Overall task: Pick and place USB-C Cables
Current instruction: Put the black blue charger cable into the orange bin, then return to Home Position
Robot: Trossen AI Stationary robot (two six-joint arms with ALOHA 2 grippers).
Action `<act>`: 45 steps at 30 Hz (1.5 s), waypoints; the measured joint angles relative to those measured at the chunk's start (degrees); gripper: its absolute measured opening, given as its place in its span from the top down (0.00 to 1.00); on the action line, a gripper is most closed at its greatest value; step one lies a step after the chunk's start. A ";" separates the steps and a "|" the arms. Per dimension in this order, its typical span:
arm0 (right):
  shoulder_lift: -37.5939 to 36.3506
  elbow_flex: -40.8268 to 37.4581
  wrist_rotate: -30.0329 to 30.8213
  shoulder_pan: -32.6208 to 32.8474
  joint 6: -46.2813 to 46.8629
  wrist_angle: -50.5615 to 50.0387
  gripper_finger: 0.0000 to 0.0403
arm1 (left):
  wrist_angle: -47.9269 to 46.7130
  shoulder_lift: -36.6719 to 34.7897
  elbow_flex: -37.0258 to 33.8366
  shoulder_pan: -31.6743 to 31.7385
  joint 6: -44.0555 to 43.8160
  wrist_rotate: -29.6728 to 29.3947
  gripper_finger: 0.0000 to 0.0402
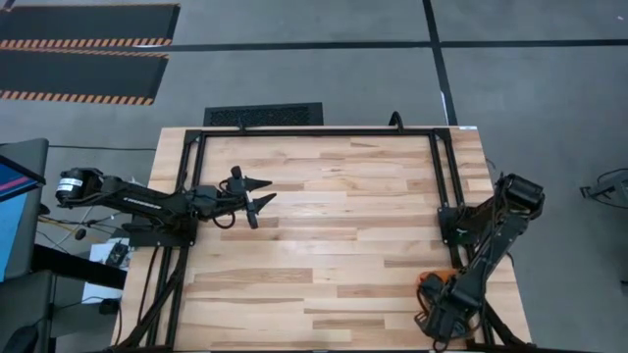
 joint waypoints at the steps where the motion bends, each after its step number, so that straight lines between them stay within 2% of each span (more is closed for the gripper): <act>1: 0.02 -0.34 0.77 -0.40 -0.45 0.11 0.96 | 0.00 0.00 0.00 0.00 -0.02 0.00 0.57; 6: 0.06 -0.66 6.56 -2.61 -3.47 -1.14 0.95 | 0.00 0.00 0.00 -0.02 0.00 0.00 0.57; 11: 0.04 -0.35 7.18 -4.54 -6.43 -3.23 0.95 | 0.00 0.00 0.00 0.00 0.02 0.00 0.57; 17: -0.03 5.22 9.73 -4.97 -9.85 -14.48 0.96 | 0.00 0.00 0.00 0.00 0.04 -0.04 0.57; 22: -0.07 11.30 19.21 -5.00 -12.18 -22.91 0.95 | 0.02 0.00 0.00 0.00 0.26 -0.09 0.57; 27: -0.12 12.61 33.82 -8.17 -22.57 -19.23 0.97 | 0.82 0.00 0.00 0.00 0.83 -0.11 0.57; 30: -0.11 12.60 40.41 -12.60 -32.26 -13.22 0.98 | 0.92 0.00 0.00 0.00 0.94 -0.11 0.57; 34: -0.11 12.59 43.57 -20.72 -52.95 0.34 0.98 | 1.09 0.00 0.00 0.00 1.55 -0.12 0.57; 40: -0.09 12.59 43.23 -30.21 -91.00 25.58 0.98 | 1.46 0.00 0.00 -0.02 2.86 -0.15 0.57; 43: -0.12 12.59 40.92 -33.58 -104.55 34.76 0.98 | 1.44 0.00 0.00 0.00 4.67 -0.15 0.57; 45: -0.58 12.59 38.78 -36.00 -111.32 37.42 0.98 | 1.42 0.00 0.00 -0.02 5.98 -0.15 0.57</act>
